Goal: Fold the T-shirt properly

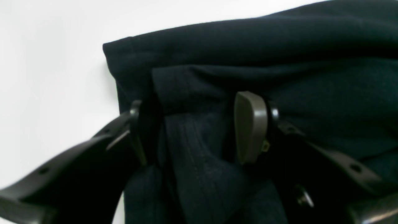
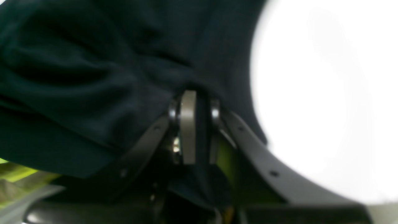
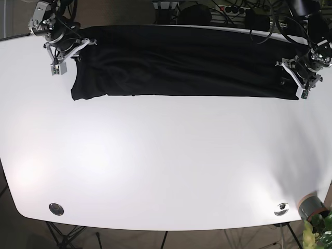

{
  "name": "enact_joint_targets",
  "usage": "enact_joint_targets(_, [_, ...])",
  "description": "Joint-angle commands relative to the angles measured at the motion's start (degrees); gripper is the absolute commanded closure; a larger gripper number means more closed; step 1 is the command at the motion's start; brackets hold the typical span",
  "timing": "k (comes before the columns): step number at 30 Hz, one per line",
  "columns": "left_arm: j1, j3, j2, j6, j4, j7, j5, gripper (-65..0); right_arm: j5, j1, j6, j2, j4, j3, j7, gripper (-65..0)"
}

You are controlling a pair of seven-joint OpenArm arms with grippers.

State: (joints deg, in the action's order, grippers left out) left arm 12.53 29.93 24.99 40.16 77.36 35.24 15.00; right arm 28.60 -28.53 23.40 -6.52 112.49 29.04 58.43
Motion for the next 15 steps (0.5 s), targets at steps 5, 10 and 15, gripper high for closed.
enact_joint_targets(5, [-0.18, 0.44, 0.90, -0.16, 1.19, 0.67, -0.19, -33.9, 1.86, 0.18, 3.46, -0.03, 3.69, 0.55, 0.86, -8.9])
enact_joint_targets(10, [-1.50, 1.32, 0.81, -0.16, 6.37, 0.76, -0.19, -33.9, 12.41, 0.18, 3.46, -0.20, 3.78, 0.28, 1.04, -21.9])
enact_joint_targets(15, [-1.59, 5.54, -1.13, -0.16, 12.70, 2.78, -0.10, -33.9, 22.26, 0.18, 3.37, -0.38, 3.60, 0.02, 1.13, -23.8])
